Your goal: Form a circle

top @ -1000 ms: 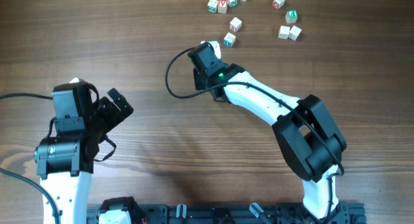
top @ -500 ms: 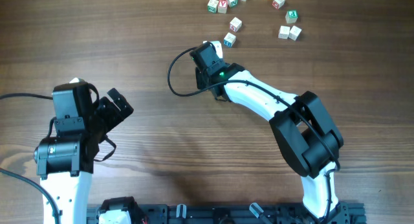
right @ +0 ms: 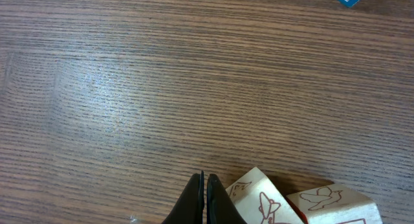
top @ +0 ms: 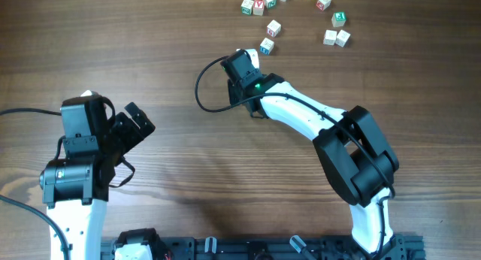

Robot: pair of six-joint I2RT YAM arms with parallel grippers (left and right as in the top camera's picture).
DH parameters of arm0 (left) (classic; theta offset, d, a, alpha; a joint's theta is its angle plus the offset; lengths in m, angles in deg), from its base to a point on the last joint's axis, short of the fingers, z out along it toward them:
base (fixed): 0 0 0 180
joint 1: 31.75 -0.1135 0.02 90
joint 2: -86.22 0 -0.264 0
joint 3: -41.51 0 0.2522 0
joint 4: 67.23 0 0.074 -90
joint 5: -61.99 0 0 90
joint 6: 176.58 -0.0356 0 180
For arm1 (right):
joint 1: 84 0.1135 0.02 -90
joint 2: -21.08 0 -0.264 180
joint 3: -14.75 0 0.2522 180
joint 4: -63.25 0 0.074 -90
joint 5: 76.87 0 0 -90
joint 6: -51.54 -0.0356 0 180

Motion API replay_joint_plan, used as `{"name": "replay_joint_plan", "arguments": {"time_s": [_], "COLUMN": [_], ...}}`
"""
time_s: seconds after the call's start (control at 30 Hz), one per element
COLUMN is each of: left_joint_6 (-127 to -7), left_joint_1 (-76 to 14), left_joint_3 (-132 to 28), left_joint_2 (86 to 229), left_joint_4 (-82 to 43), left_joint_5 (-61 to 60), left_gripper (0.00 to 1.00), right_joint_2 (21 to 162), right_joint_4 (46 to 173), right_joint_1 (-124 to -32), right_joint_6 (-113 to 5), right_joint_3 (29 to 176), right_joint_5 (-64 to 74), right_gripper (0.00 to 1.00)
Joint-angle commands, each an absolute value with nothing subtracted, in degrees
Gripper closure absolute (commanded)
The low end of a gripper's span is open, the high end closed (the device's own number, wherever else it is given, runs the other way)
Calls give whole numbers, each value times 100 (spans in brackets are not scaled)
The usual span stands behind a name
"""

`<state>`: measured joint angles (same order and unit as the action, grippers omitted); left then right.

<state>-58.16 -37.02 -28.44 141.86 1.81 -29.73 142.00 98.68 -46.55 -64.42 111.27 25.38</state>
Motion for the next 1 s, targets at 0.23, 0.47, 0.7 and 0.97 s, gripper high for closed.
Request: {"name": "replay_joint_plan", "arguments": {"time_s": [0.23, 0.47, 0.7, 0.97], "left_joint_6": [-5778, -5778, -5778, -5778], "left_joint_1": [-3733, -3733, -3733, -3733], "left_joint_3": [-2829, -2829, -2829, -2829], "left_joint_2": [14191, 14191, 14191, 14191], "left_joint_4": [168, 168, 168, 166], "left_joint_5": [-3047, -3047, -3047, -3047], "left_gripper": [0, 0, 0, 0], "right_joint_2": [14303, 14301, 14301, 14130], "right_joint_4": [9951, 9973, 9800, 10130], "right_joint_1": [-4663, -4663, -4650, -4648], "right_joint_6": [-6551, -6544, -6225, -6394], "right_joint_3": [11252, 11258, 11494, 11643], "right_joint_5": [2529, 2529, 2448, 2724], "right_gripper": [95, 95, 95, 95]}}
